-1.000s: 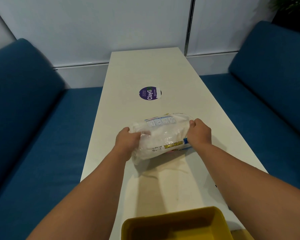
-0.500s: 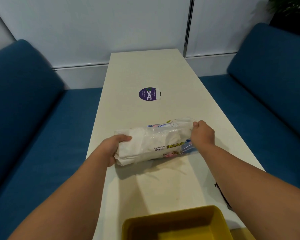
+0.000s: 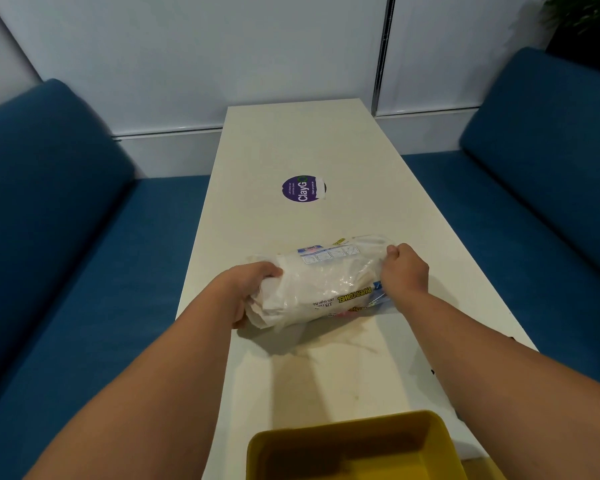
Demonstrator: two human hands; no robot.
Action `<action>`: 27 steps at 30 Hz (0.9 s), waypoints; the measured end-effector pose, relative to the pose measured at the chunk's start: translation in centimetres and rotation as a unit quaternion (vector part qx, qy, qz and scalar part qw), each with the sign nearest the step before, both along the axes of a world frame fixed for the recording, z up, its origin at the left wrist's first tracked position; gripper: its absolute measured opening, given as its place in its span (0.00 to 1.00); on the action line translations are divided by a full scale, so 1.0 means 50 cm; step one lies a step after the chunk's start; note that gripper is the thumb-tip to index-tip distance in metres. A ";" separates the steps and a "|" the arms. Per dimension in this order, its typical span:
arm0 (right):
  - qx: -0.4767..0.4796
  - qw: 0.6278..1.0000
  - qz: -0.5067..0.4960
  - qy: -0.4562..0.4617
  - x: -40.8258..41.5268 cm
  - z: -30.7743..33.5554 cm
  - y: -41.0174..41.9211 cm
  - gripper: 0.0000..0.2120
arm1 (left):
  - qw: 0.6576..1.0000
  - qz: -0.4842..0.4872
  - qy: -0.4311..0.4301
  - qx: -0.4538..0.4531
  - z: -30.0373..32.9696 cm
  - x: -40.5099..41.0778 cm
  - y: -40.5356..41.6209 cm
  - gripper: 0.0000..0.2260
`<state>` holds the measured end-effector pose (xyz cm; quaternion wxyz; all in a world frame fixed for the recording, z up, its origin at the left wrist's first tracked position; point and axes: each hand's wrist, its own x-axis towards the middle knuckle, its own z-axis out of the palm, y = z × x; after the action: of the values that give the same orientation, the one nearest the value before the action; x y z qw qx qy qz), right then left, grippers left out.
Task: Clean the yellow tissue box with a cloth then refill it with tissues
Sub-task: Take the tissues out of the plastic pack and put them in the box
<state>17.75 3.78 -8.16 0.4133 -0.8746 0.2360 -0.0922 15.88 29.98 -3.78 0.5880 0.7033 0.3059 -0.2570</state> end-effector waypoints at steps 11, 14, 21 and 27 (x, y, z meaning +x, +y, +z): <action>-0.003 1.000 -0.015 0.005 -0.004 -0.005 -0.018 0.15 | 0.993 0.018 -0.060 -0.099 -0.022 -0.017 0.022 0.17; -0.013 1.000 -0.022 0.010 0.000 -0.002 -0.030 0.15 | 0.990 0.042 -0.054 -0.124 -0.027 -0.028 0.074 0.17; -0.014 0.999 -0.027 0.013 0.004 -0.001 -0.021 0.14 | 0.984 0.091 -0.050 -0.145 -0.016 -0.055 0.094 0.16; -0.034 0.998 -0.033 0.038 0.000 0.021 -0.024 0.16 | 0.985 0.094 -0.079 -0.123 0.047 -0.077 0.165 0.26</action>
<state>17.77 2.56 -7.11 0.3710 -0.8828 0.2767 -0.0802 12.04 38.21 -1.42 0.7138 0.6121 0.2892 -0.1795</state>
